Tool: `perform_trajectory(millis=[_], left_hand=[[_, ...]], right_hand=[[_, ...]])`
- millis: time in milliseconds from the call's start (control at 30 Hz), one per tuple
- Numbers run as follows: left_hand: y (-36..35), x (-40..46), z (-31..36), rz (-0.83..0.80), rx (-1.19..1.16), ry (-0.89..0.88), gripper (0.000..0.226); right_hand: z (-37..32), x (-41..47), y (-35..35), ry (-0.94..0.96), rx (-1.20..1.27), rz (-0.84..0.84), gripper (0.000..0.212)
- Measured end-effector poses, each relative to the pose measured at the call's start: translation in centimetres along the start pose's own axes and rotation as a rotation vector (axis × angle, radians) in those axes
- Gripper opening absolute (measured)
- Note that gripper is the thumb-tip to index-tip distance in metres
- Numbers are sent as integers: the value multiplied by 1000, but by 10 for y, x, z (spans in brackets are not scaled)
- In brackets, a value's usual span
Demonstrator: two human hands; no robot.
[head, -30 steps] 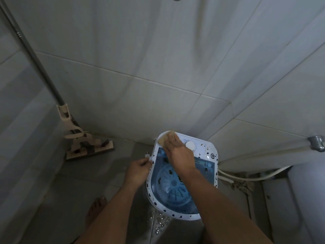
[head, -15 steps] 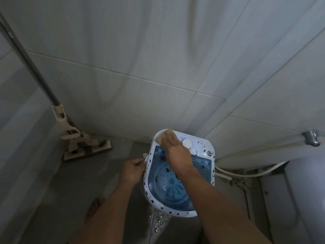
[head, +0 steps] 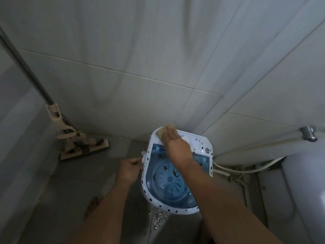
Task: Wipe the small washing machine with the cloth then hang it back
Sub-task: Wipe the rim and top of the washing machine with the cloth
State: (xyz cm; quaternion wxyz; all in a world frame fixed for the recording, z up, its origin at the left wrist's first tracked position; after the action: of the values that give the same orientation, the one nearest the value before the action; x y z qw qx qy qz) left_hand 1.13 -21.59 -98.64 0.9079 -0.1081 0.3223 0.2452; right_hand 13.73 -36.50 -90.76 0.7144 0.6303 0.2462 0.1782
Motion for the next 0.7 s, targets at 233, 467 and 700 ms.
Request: perform_trajectory(millis=[233, 467, 700], left_hand=[[-2, -1, 1, -12, -23, -11, 19], [-1, 2, -4, -16, -3, 1, 29], [-4, -5, 2, -15, -52, 11, 26]], right_hand=[[-9, -17, -8, 83, -59, 12, 73], [-20, -6, 1, 7, -4, -7, 78], [-26, 1, 3, 97, -137, -68, 77]])
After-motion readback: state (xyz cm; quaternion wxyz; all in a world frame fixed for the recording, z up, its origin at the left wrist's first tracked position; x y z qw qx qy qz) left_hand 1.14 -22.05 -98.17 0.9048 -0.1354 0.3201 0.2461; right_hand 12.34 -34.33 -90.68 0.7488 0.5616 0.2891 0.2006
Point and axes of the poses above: each hand's wrist, its own x-axis towards the middle knuckle, its own y-axis out of the back of the hand, z = x × y, the point moved 5 cm from there along x, towards the middle knuckle, and after that the axes turned 14 degrees about -x, right-handed, at the moved point
